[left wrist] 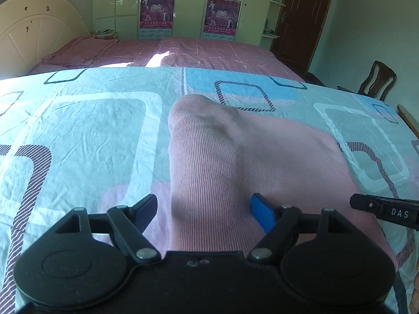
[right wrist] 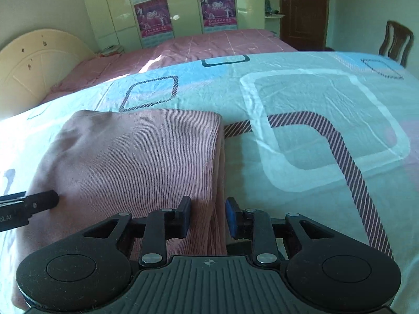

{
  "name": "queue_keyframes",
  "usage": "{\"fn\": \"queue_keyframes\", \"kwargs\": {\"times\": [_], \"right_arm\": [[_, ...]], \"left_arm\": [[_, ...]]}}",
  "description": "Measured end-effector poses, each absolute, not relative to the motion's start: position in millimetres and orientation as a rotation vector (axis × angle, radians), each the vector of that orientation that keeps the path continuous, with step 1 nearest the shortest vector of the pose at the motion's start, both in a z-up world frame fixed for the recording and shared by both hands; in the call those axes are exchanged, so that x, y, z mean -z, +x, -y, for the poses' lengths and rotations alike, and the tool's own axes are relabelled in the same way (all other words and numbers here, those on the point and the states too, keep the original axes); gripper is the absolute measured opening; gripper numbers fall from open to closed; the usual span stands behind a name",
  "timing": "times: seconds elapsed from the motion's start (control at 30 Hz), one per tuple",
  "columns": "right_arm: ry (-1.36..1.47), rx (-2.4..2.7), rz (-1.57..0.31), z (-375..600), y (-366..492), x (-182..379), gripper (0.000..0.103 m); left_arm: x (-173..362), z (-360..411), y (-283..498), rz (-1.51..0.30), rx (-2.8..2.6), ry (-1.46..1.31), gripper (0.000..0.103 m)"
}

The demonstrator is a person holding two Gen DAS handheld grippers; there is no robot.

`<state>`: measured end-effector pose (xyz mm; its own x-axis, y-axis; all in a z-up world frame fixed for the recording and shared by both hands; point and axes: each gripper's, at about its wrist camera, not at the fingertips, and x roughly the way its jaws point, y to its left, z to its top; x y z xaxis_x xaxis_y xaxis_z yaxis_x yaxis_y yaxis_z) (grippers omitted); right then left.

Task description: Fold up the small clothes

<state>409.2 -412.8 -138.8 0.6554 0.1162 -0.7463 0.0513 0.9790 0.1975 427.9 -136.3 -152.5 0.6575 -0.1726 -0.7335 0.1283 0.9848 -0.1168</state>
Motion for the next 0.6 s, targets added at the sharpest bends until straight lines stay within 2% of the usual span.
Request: {"fn": "queue_keyframes", "kwargs": {"times": [0.23, 0.4, 0.6], "right_arm": [[0.171, -0.129, -0.812, 401, 350, 112, 0.027], [0.129, -0.058, -0.896, 398, 326, 136, 0.027], [0.299, 0.000, -0.941, 424, 321, 151, 0.027]], "left_arm": [[143, 127, 380, -0.821, 0.227, -0.046, 0.075], [167, 129, 370, -0.911, 0.262, -0.044, 0.072], [175, 133, 371, -0.942, 0.308, -0.041, 0.075]]}}
